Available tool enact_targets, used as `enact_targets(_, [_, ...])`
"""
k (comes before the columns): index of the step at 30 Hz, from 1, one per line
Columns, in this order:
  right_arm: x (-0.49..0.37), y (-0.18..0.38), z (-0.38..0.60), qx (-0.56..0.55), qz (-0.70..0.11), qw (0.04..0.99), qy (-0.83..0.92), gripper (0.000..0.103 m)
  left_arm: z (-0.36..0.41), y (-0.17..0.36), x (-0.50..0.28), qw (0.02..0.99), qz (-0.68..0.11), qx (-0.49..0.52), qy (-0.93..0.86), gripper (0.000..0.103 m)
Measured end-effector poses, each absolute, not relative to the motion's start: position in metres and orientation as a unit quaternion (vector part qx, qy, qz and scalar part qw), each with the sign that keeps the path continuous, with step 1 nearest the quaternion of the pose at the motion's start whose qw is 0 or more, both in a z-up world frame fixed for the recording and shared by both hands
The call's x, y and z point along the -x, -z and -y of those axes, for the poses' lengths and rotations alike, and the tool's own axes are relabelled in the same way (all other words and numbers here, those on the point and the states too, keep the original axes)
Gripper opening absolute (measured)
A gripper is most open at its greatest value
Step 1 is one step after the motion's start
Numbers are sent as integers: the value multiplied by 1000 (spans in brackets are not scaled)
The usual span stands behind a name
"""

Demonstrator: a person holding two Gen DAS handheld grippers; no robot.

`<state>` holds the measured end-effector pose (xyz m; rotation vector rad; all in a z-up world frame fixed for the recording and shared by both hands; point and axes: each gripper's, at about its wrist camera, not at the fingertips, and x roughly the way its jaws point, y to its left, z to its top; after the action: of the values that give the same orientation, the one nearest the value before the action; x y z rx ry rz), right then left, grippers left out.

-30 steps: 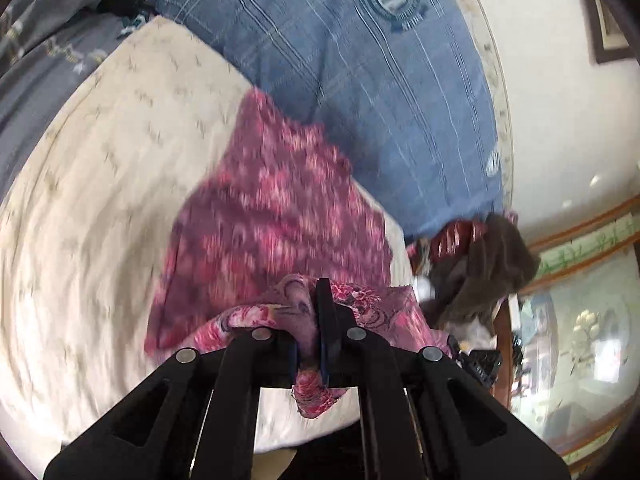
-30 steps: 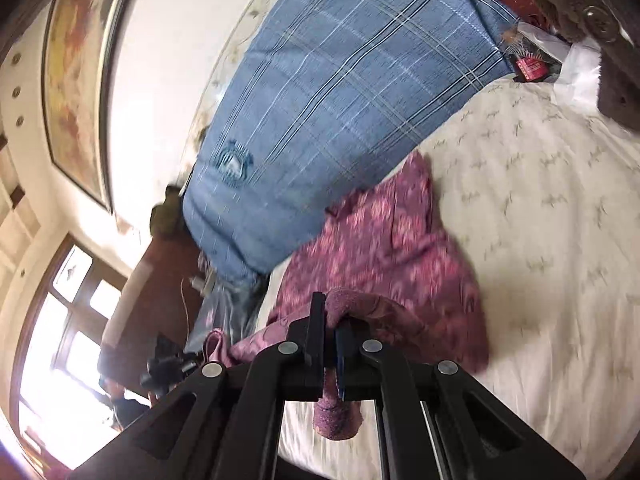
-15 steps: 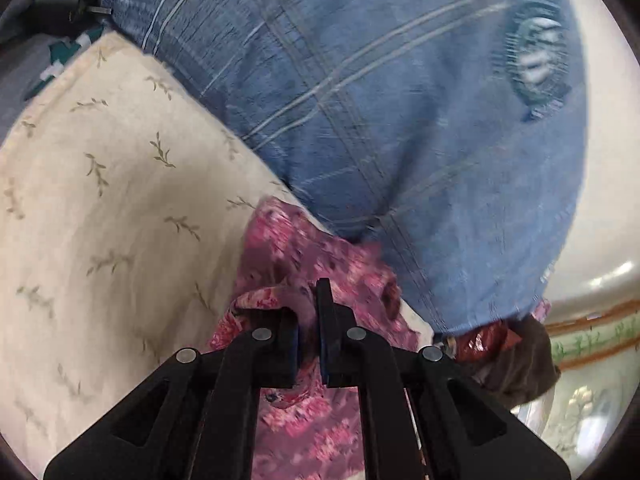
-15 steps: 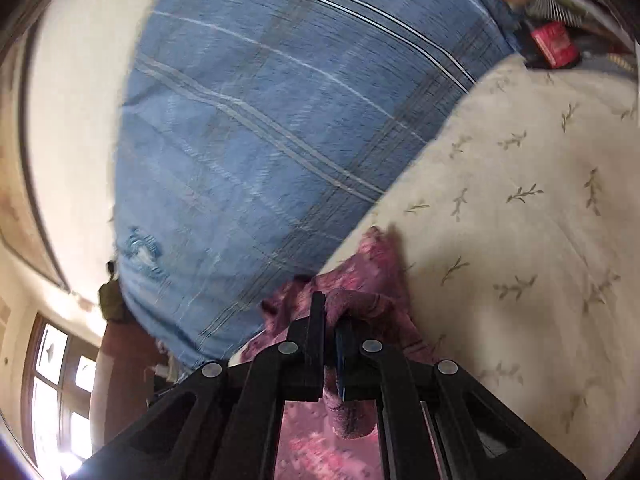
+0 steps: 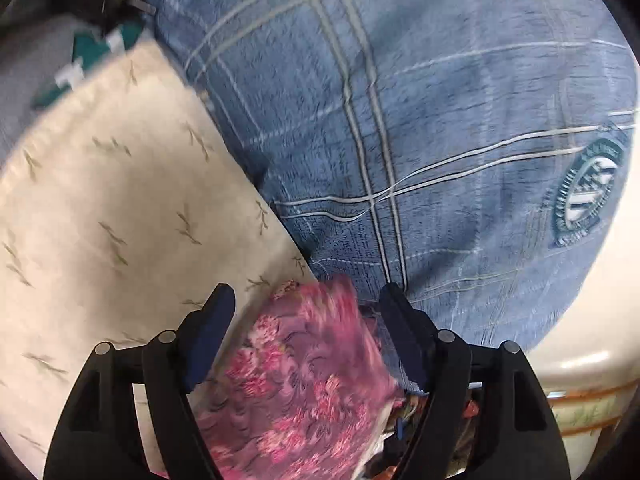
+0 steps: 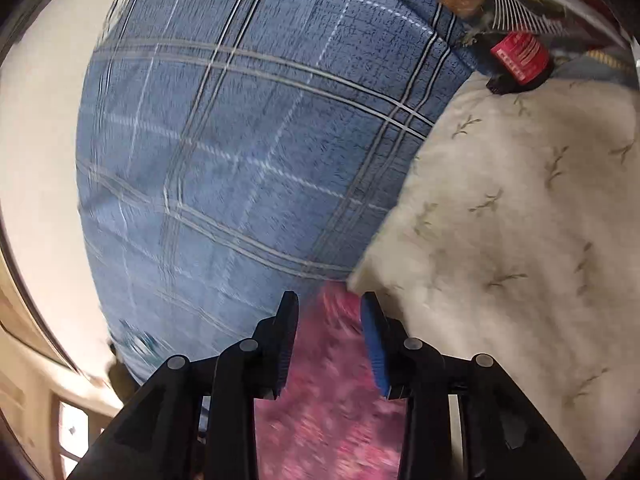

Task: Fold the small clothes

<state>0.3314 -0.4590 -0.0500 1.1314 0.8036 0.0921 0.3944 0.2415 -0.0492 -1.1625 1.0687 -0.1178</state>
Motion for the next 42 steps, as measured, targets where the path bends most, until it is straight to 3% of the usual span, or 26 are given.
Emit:
enact_targets(5, [-317,48,435,-398,-425,812,-42,42,-227,53,-381,720,-523,451,69,75])
enact_targets(13, [-349,73,395,-344,-472,811,-44,43,-169,73,-397,723,-560,395,89,73])
enact_targets(14, [-354,74,390,-340,-479,808,-50,42,-164,69,-399,729,-555,391,93,53])
enact_targets(16, [-364,67,377,-324,-476,814,-82,5,-156,62,-404,746,-544,372,100,17])
enact_targets(18, [-363,48,373,-314,-424,845,-90,5,-157,62,-412,762,-536,354,83,12])
enact_targets(20, [-367,52,376,-313,-423,848,-64,5,-162,74,-419,767,-554,321,38,9])
enact_targets(23, [-375,84,373,-273,-507,817,-17,7,-172,80,-418,755,-548,358,40,8])
enact_targets(25, [-359,68,370,-256,-477,840,-3,16,-177,66,-408,763,-532,363,52,8])
enact_targets(28, [-315,28,361,-264,-405,873,-59,16,-168,29,-372,800,-502,318,77,10])
enact_targets(29, [-296,20,357,-271,-389,877,-87,18,-164,22,-359,807,-497,305,92,15])
enact_targets(31, [-265,21,350,-283,-385,871,-119,31,-145,19,-327,812,-495,284,123,23])
enact_targets(35, [-232,66,326,-244,-455,850,-106,28,-111,53,-298,801,-537,241,113,25])
enact_targets(39, [-217,42,319,-224,-438,867,-76,30,-117,32,-282,792,-529,280,117,25])
enact_targets(40, [-206,30,320,-233,-414,876,-82,33,-122,23,-271,792,-517,298,129,30])
enact_targets(41, [-197,25,319,-230,-404,881,-82,39,-126,19,-260,797,-509,297,128,45])
enact_targets(42, [-190,22,322,-219,-398,888,-74,54,-124,19,-254,802,-508,290,121,54])
